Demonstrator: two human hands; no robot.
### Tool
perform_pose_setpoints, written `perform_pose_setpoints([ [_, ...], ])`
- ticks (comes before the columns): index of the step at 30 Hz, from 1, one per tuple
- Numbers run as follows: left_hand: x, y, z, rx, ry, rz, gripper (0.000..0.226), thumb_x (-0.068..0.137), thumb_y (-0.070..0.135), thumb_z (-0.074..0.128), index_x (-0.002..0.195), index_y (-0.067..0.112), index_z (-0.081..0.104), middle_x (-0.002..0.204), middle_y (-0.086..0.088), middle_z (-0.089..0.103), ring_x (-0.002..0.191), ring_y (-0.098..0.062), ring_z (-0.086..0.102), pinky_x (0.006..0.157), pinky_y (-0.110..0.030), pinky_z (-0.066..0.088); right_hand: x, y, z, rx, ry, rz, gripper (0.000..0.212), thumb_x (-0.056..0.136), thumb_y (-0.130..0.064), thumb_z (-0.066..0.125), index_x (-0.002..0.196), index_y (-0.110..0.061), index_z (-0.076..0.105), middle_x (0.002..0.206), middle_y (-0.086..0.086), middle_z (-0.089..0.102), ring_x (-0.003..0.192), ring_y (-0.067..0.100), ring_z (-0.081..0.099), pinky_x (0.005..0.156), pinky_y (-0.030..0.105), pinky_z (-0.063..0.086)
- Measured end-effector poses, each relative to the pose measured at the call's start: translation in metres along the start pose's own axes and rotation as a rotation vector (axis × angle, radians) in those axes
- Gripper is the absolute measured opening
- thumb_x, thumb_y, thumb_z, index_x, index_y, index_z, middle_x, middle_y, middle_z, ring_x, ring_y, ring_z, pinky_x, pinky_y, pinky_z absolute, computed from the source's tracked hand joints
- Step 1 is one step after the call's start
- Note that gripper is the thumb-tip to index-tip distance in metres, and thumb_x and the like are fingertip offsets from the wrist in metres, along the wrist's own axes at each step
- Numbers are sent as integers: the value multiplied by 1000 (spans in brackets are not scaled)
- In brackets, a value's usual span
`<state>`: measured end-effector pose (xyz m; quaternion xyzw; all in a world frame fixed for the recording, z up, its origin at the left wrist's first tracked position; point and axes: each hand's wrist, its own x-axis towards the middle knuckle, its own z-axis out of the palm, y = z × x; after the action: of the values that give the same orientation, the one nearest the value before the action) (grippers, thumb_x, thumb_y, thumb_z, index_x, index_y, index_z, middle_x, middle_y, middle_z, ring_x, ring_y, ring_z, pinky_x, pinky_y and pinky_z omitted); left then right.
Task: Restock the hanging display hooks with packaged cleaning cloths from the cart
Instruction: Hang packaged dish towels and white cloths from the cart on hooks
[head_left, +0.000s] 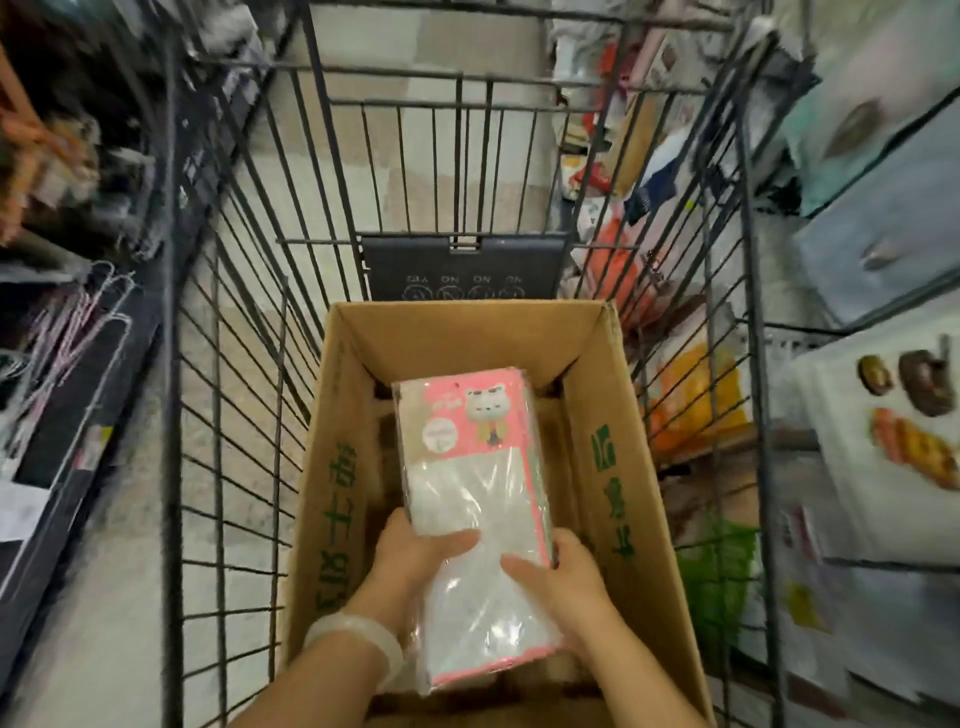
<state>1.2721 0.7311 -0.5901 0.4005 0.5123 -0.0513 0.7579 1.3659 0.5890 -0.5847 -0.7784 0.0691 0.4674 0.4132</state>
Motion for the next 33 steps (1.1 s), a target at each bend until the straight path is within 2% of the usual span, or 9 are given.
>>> perform_pose_setpoints([
  [3, -36, 31, 1, -47, -188, 140, 40, 76, 8, 72, 114, 11, 62, 101, -13, 74, 88, -31, 72, 63, -33, 59, -47, -16, -11, 36, 37, -130, 34, 76, -12, 76, 101, -12, 54, 95, 7, 66, 81, 18, 66, 62, 26, 56],
  [7, -98, 73, 6, -44, -330, 290, 52, 67, 13, 75, 117, 13, 62, 106, -14, 73, 94, -32, 71, 69, -35, 58, -125, -43, -17, 63, 183, -358, 31, 74, -3, 75, 94, -12, 52, 98, 13, 66, 84, 23, 64, 71, 34, 54],
  [10, -159, 97, 11, 37, -437, 423, 59, 63, 17, 82, 118, 12, 63, 108, -15, 72, 96, -34, 70, 72, -38, 58, -195, -56, -22, 125, 250, -504, 33, 75, -2, 74, 94, -17, 52, 96, 8, 66, 76, 9, 63, 61, 19, 52],
  [14, -246, 117, 19, 50, -554, 577, 53, 60, 15, 80, 111, 19, 64, 102, -12, 74, 91, -34, 71, 74, -45, 57, -292, -67, -44, 108, 341, -660, 44, 71, -18, 80, 102, -22, 49, 96, -10, 61, 70, -10, 60, 55, 6, 46],
  [19, -352, 108, 42, 159, -776, 682, 58, 62, 13, 76, 117, 13, 60, 106, -14, 73, 95, -34, 70, 76, -43, 58, -408, -63, -66, 327, 564, -841, 87, 50, -55, 74, 126, -34, 38, 116, -13, 52, 105, 2, 54, 81, 21, 49],
  [23, -413, 67, 70, 276, -896, 717, 64, 59, 7, 83, 118, 9, 58, 108, -17, 72, 95, -37, 69, 79, -48, 57, -470, -24, -70, 542, 882, -919, 58, 63, -32, 84, 105, -36, 44, 112, -2, 57, 99, 9, 60, 82, 27, 52],
  [26, -450, 32, 95, 337, -956, 737, 68, 55, 13, 82, 117, 5, 58, 107, -17, 72, 98, -37, 69, 90, -55, 52, -505, 13, -79, 669, 1139, -870, 59, 64, -19, 85, 105, -22, 44, 109, 5, 57, 99, 17, 59, 88, 33, 50],
  [30, -485, -14, 131, 408, -1035, 776, 65, 50, 13, 88, 109, 6, 63, 97, -11, 75, 90, -27, 72, 75, -38, 58, -549, 62, -99, 752, 1279, -882, 52, 65, -9, 84, 91, -23, 42, 90, 0, 57, 69, -8, 59, 60, 5, 42],
  [33, -504, -48, 157, 399, -1038, 746, 51, 61, -4, 82, 107, 1, 62, 96, -16, 75, 84, -27, 72, 71, -35, 59, -577, 93, -115, 712, 1338, -864, 47, 66, -8, 83, 88, -21, 42, 81, -1, 55, 59, -13, 54, 56, 5, 41],
])
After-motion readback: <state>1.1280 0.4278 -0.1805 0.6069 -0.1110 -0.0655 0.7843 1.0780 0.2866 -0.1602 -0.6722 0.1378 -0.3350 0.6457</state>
